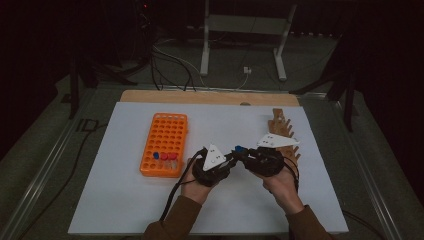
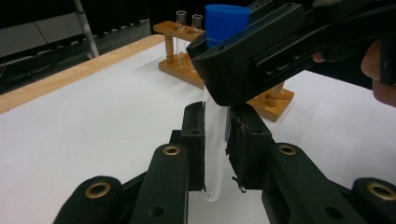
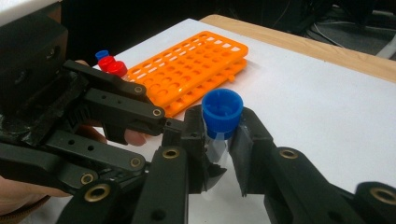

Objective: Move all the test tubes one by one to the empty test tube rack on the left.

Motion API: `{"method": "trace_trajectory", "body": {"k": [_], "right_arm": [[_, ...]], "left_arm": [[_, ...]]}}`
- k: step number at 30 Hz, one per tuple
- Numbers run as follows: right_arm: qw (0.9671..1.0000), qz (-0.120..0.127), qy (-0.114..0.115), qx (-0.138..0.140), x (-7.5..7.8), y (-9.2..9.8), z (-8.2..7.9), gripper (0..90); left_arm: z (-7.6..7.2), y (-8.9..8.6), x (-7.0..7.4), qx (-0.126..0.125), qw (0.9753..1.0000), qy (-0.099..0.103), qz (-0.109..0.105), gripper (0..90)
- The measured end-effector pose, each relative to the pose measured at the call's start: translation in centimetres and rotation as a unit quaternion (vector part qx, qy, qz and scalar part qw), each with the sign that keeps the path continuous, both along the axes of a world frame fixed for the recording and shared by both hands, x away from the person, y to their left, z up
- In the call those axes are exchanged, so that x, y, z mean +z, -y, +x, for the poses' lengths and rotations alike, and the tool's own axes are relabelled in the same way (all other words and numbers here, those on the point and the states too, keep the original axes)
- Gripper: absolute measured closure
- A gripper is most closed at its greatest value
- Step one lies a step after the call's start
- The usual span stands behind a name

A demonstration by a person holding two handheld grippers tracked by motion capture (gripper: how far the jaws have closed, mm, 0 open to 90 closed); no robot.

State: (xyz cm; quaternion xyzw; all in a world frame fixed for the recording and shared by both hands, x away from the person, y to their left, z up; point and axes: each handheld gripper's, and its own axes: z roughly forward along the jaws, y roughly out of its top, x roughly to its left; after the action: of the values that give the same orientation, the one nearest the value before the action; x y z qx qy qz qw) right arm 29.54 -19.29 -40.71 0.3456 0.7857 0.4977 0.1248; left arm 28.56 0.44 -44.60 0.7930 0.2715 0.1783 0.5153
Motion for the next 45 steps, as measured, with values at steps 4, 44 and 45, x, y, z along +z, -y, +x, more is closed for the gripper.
{"method": "trace_trajectory", "body": {"k": [4,44,45], "right_arm": [[0.9999,0.011,0.011,0.003,0.2,0.5,-0.1,63.0],[0.995,0.015,0.036,-0.092,-1.7,7.7,-1.1,0.3],[0.995,0.015,0.036,-0.092,-1.7,7.7,-1.1,0.3]], "left_arm": [[0.3,-0.5,0.1,0.012,0.9999,-0.002,0.001,77.8],[1.1,-14.2,3.9,0.156,0.9853,0.025,-0.065,77.8],[1.1,-14.6,3.8,0.161,0.9846,0.024,-0.065,77.8]]}}
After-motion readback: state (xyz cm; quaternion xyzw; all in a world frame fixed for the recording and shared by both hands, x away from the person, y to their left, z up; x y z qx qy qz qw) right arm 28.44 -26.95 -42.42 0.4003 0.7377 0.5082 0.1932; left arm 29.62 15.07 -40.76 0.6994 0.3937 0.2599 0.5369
